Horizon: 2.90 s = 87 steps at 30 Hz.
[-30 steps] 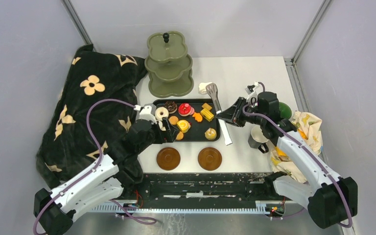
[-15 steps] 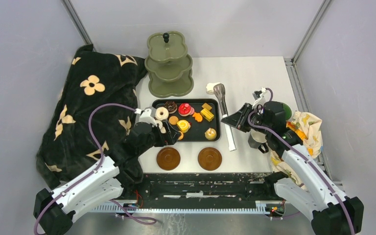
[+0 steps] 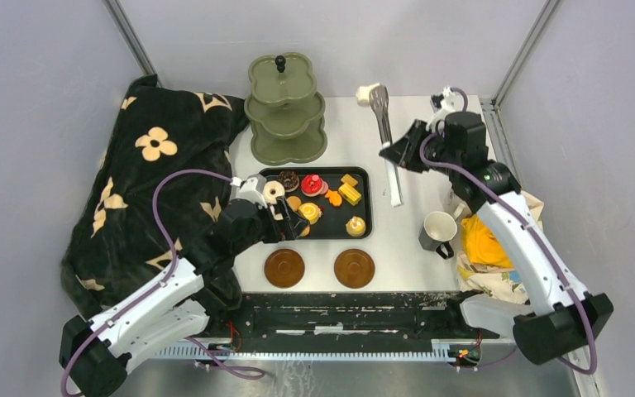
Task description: Serve the afternoon tea
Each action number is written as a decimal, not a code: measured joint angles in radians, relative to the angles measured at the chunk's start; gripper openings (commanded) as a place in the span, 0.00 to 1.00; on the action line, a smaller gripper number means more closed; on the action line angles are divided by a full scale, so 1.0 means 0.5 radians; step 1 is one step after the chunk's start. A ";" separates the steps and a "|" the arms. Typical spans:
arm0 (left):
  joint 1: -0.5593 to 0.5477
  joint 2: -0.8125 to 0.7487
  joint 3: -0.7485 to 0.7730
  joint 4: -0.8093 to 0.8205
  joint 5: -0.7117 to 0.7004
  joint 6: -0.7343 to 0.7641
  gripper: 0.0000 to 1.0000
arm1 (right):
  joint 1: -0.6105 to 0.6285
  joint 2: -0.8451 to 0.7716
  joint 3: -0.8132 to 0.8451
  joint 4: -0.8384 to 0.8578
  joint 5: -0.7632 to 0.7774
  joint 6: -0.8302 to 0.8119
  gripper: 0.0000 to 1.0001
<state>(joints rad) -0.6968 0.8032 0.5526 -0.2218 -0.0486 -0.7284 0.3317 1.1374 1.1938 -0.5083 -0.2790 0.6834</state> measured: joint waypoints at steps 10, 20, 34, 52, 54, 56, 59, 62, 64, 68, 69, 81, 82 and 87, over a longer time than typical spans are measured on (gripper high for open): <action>0.600 -0.047 0.058 0.038 0.482 -0.049 0.99 | 0.008 0.668 0.716 0.134 -0.060 -0.175 0.01; 0.671 0.108 0.500 -0.057 0.665 0.034 0.99 | 0.063 1.499 1.733 -0.076 -0.154 -0.346 0.01; 0.685 0.113 0.610 -0.291 0.448 0.199 0.99 | 0.208 2.180 2.455 -0.394 -0.172 -0.368 0.01; 0.685 0.243 0.582 -0.301 0.412 0.215 0.99 | 0.211 2.249 2.409 -0.179 -0.240 -0.343 0.01; 0.684 0.243 0.582 -0.301 0.407 0.219 0.99 | 0.214 2.253 2.409 -0.140 -0.242 -0.340 0.01; 0.684 0.250 0.583 -0.304 0.397 0.233 0.99 | 0.218 2.258 2.409 -0.098 -0.241 -0.330 0.01; 0.685 0.276 0.584 -0.305 0.394 0.240 0.99 | 0.224 2.271 2.409 -0.051 -0.240 -0.321 0.01; 0.686 0.289 0.584 -0.305 0.396 0.240 0.99 | 0.224 2.275 2.409 -0.043 -0.226 -0.314 0.02; 0.686 0.289 0.584 -0.304 0.397 0.240 0.99 | 0.224 2.276 2.409 -0.040 -0.214 -0.313 0.03; 0.687 0.305 0.584 -0.304 0.407 0.242 0.99 | 0.227 2.279 2.391 -0.020 -0.195 -0.307 0.14; 0.687 0.309 0.584 -0.304 0.413 0.244 0.99 | 0.232 2.279 2.379 -0.015 -0.182 -0.309 0.21; 0.687 0.294 0.584 -0.304 0.414 0.268 0.99 | 0.249 2.267 2.251 0.045 -0.134 -0.315 0.39; 0.686 0.289 0.583 -0.304 0.414 0.268 0.99 | 0.250 2.258 2.235 0.046 -0.132 -0.315 0.39; 0.687 0.265 0.583 -0.304 0.414 0.268 0.99 | 0.257 2.200 2.146 0.038 -0.125 -0.326 0.40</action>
<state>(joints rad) -0.3534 0.9356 0.8440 -0.3740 0.1581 -0.5945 0.4603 2.2375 2.2669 -0.4892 -0.3416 0.5205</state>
